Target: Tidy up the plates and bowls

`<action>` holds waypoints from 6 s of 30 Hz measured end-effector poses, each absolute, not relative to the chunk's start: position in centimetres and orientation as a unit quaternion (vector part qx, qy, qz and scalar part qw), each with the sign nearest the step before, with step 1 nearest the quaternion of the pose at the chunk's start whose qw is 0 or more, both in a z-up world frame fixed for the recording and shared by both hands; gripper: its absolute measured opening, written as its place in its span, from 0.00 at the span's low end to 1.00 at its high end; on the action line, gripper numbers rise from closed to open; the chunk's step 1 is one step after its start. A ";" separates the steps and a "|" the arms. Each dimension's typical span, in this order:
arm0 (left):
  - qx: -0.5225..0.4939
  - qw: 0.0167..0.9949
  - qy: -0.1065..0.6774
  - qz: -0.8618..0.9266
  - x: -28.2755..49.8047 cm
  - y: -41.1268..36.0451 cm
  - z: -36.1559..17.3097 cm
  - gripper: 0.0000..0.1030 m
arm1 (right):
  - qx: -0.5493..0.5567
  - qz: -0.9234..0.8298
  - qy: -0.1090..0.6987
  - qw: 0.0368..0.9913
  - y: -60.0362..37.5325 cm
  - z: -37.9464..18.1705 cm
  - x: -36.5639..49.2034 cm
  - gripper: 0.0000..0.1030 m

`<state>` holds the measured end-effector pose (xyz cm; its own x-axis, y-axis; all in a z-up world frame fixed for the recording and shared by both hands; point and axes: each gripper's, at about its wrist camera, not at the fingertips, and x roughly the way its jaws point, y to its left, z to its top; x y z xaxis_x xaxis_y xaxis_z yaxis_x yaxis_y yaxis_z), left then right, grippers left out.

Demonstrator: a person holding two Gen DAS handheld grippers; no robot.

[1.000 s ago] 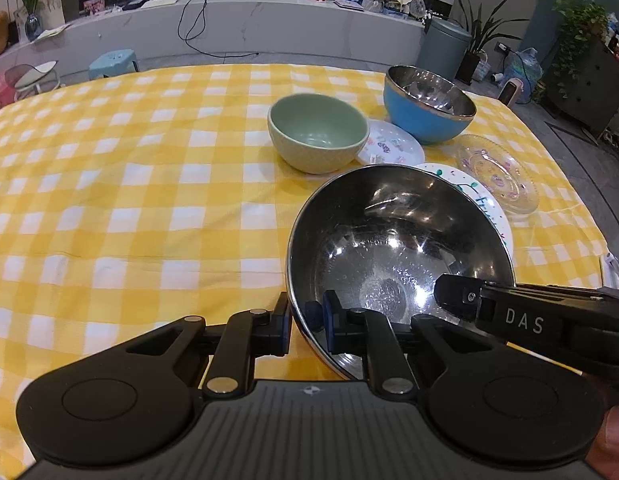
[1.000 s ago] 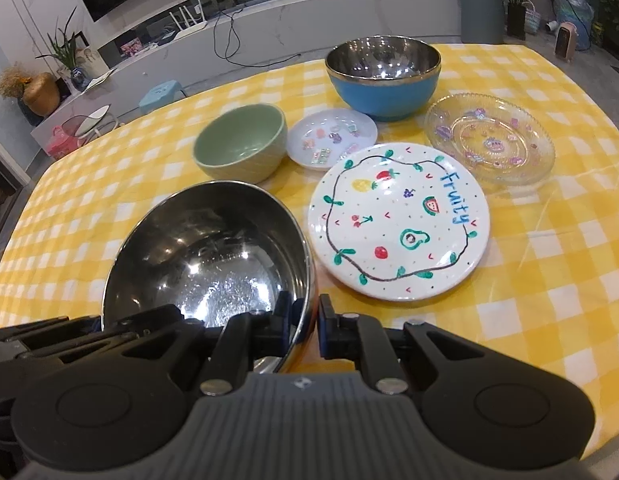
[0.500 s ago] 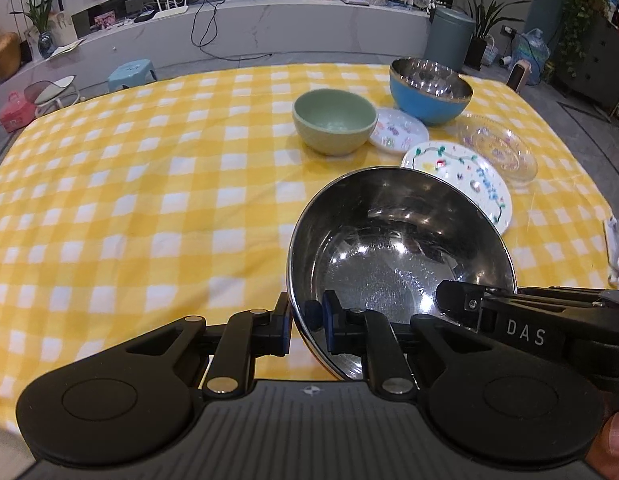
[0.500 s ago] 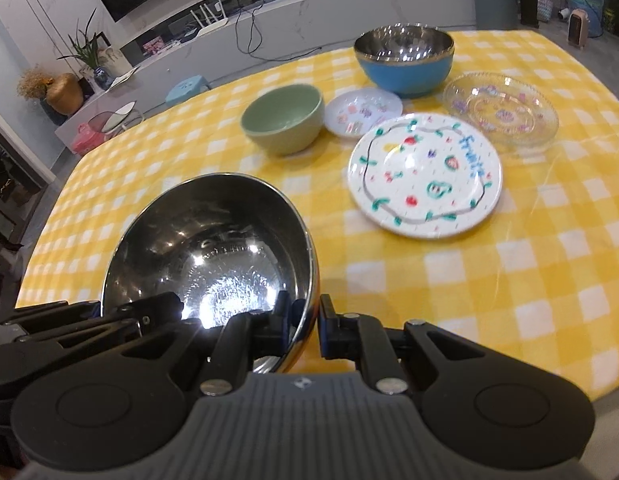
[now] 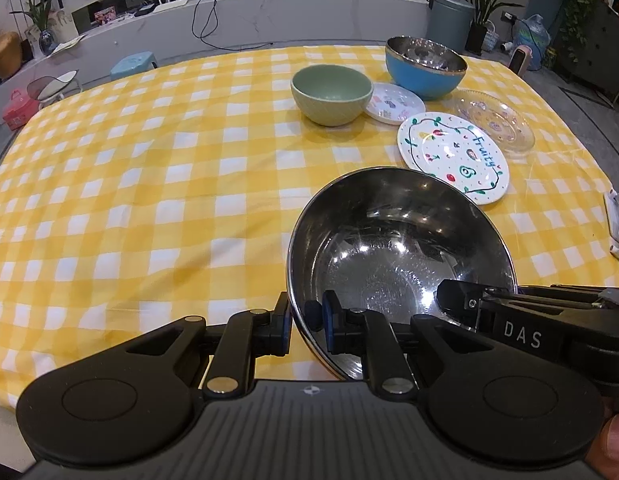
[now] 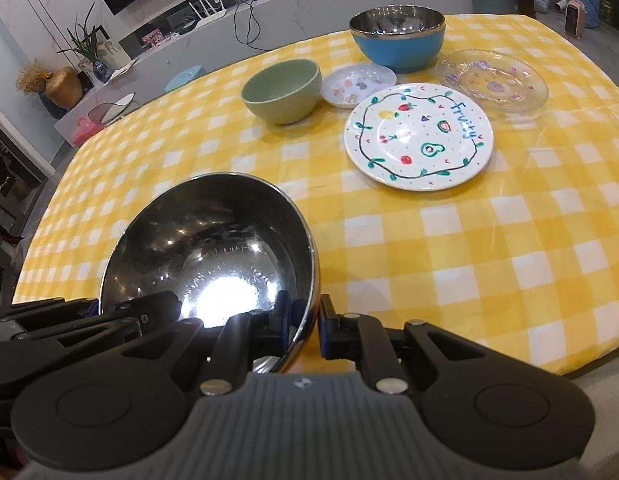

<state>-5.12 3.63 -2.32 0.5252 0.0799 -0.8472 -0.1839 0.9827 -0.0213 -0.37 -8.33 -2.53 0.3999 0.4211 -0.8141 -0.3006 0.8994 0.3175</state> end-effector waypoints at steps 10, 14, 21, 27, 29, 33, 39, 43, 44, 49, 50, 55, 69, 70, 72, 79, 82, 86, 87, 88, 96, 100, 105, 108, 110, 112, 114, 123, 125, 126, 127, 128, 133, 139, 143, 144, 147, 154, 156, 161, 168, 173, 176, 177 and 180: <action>-0.081 0.863 0.494 0.067 -4.0 4.0 -5.1 0.17 | 0.046 0.192 0.516 0.834 -8.1 -4.7 1.0 0.11; -0.086 0.865 0.490 0.063 -4.1 4.3 -5.3 0.18 | 0.037 0.192 0.511 0.837 -7.8 -4.7 1.1 0.12; -0.079 0.871 0.482 0.060 -4.1 4.3 -5.4 0.19 | 0.039 0.195 0.509 0.837 -7.8 -4.9 1.2 0.14; -0.044 0.880 0.468 0.068 -4.2 3.8 -5.2 0.35 | 0.056 0.189 0.517 0.833 -8.3 -5.2 1.4 0.32; -0.041 0.883 0.463 0.066 -4.3 3.8 -4.9 0.41 | 0.058 0.189 0.515 0.834 -8.4 -5.1 1.4 0.34; -0.059 0.884 0.460 0.055 -4.4 4.2 -4.6 0.47 | 0.063 0.191 0.512 0.835 -8.6 -4.9 1.4 0.36; -0.060 0.889 0.450 0.055 -4.7 4.4 -3.6 0.52 | 0.064 0.191 0.500 0.842 -8.8 -4.3 1.3 0.38; -0.068 0.894 0.438 0.059 -4.9 4.9 -2.7 0.54 | 0.062 0.190 0.484 0.852 -9.2 -3.3 1.3 0.40; -0.072 0.895 0.436 0.058 -5.0 5.0 -2.4 0.54 | 0.063 0.190 0.481 0.854 -9.4 -3.0 1.3 0.40; -0.083 0.901 0.422 0.051 -5.0 5.3 -1.2 0.54 | 0.071 0.189 0.461 0.864 -10.2 -1.3 1.6 0.42; -0.085 0.902 0.420 0.050 -5.1 5.4 -1.0 0.55 | 0.073 0.188 0.456 0.867 -10.3 -0.9 1.7 0.43; -0.097 0.900 0.422 0.045 -4.6 5.3 -0.9 0.55 | 0.081 0.183 0.441 0.875 -10.9 0.0 1.8 0.46; -0.022 0.902 0.430 0.037 -0.7 2.0 1.8 0.55 | 0.084 0.218 0.380 0.895 -11.3 5.0 5.2 0.56; -0.019 0.902 0.430 0.037 -0.2 1.9 2.1 0.55 | 0.084 0.219 0.379 0.895 -11.4 5.3 5.8 0.57; -0.008 0.903 0.428 0.036 0.5 1.5 2.4 0.55 | 0.081 0.218 0.373 0.898 -11.5 5.7 6.9 0.61; 0.017 0.904 0.425 0.031 3.7 0.2 2.8 0.59 | 0.074 0.214 0.367 0.903 -11.7 5.8 10.4 0.67; 0.027 0.902 0.430 0.027 5.3 -0.4 2.5 0.59 | 0.090 0.187 0.391 0.897 -12.2 5.2 12.7 0.67; 0.034 0.900 0.435 0.018 7.3 -0.9 2.1 0.59 | 0.114 0.184 0.412 0.885 -13.2 4.2 16.0 0.68; 0.034 0.899 0.437 0.017 7.8 -0.9 2.0 0.59 | 0.117 0.179 0.417 0.884 -13.5 4.1 16.7 0.69; 0.034 0.898 0.439 0.016 8.3 -1.0 1.9 0.59 | 0.117 0.173 0.422 0.882 -13.8 3.9 17.5 0.72; 0.028 0.896 0.443 0.018 13.5 -0.4 1.9 0.59 | 0.041 0.141 0.438 0.887 -14.3 2.0 22.6 0.97; 0.021 0.895 0.445 0.024 16.4 0.2 1.9 0.60 | 0.027 0.136 0.429 0.893 -14.5 1.7 24.2 0.97; 0.009 0.893 0.448 0.030 19.8 0.8 1.5 0.61 | 0.029 0.130 0.436 0.890 -14.4 1.6 26.9 0.97; -0.001 0.895 0.445 0.035 21.7 1.0 1.2 0.62 | 0.063 0.125 0.434 0.890 -15.1 1.1 28.6 0.97; -0.006 0.893 0.448 0.032 22.9 1.1 0.7 0.63 | 0.113 0.144 0.442 0.878 -15.8 0.4 29.7 0.97; -0.014 0.891 0.454 0.031 24.1 1.2 0.1 0.63 | 0.123 0.137 0.462 0.868 -16.0 -0.4 30.9 0.97; -0.024 0.889 0.455 0.035 25.1 1.4 -0.5 0.63 | 0.116 0.135 0.445 0.878 -16.0 -0.9 31.2 0.97; -0.038 0.881 0.470 0.037 28.1 1.3 -2.8 0.63 | 0.124 0.129 0.459 0.870 -15.9 -3.1 34.0 0.75; -0.037 0.880 0.473 0.037 28.4 1.3 -3.3 0.63 | 0.124 0.136 0.458 0.870 -15.6 -3.4 34.3 0.74; -0.037 0.879 0.474 0.037 28.6 1.2 -3.5 0.63 | 0.121 0.137 0.459 0.870 -15.3 -3.6 34.4 0.72; -0.039 0.879 0.474 0.038 28.6 1.3 -3.7 0.63 | 0.117 0.138 0.460 0.870 -15.2 -3.7 34.5 0.69; -0.042 0.879 0.474 0.041 28.7 1.3 -3.9 0.62 | 0.112 0.138 0.461 0.870 -14.9 -3.9 34.6 0.67; -0.051 0.873 0.483 0.038 29.1 1.6 -4.9 0.50 | 0.090 0.142 0.469 0.867 -13.7 -4.8 34.6 0.52; -0.055 0.871 0.487 0.032 29.2 1.6 -5.4 0.45 | 0.084 0.145 0.476 0.863 -13.1 -5.6 34.5 0.47; -0.055 0.869 0.490 0.029 29.3 1.6 -5.6 0.27 | 0.079 0.150 0.476 0.863 -12.8 -5.7 34.4 0.37; -0.058 0.870 0.489 0.027 29.3 1.5 -5.6 0.22 | 0.081 0.152 0.481 0.860 -12.8 -5.8 34.4 0.22; -0.057 0.871 0.486 0.028 29.1 1.4 -5.5 0.18 | 0.073 0.150 0.481 0.860 -12.6 -6.0 34.3 0.18; -0.062 0.870 0.487 0.030 29.0 1.1 -5.1 0.16 | 0.077 0.140 0.488 0.858 -12.9 -5.7 34.2 0.15; -0.062 0.871 0.487 0.029 28.9 1.0 -4.8 0.16 | 0.078 0.137 0.485 0.860 -12.9 -5.4 34.0 0.15; -0.056 0.874 0.482 0.033 28.3 0.7 -3.4 0.16 | 0.088 0.136 0.482 0.861 -13.2 -4.0 33.4 0.15; -0.055 0.879 0.472 0.039 25.9 0.4 -0.9 0.16 | 0.101 0.143 0.474 0.863 -13.5 -1.4 31.1 0.15; -0.058 0.883 0.462 0.051 22.9 0.3 0.8 0.16 | 0.105 0.153 0.470 0.863 -13.4 0.7 27.9 0.15; -0.071 0.884 0.458 0.057 20.5 0.7 1.6 0.16 | 0.114 0.160 0.465 0.863 -13.4 1.8 25.8 0.16; -0.075 0.883 0.459 0.059 19.8 0.8 1.8 0.16 | 0.114 0.164 0.463 0.863 -13.4 2.1 24.9 0.16; -0.085 0.884 0.456 0.066 17.4 1.2 2.3 0.16 | 0.109 0.176 0.460 0.863 -13.1 3.0 22.1 0.17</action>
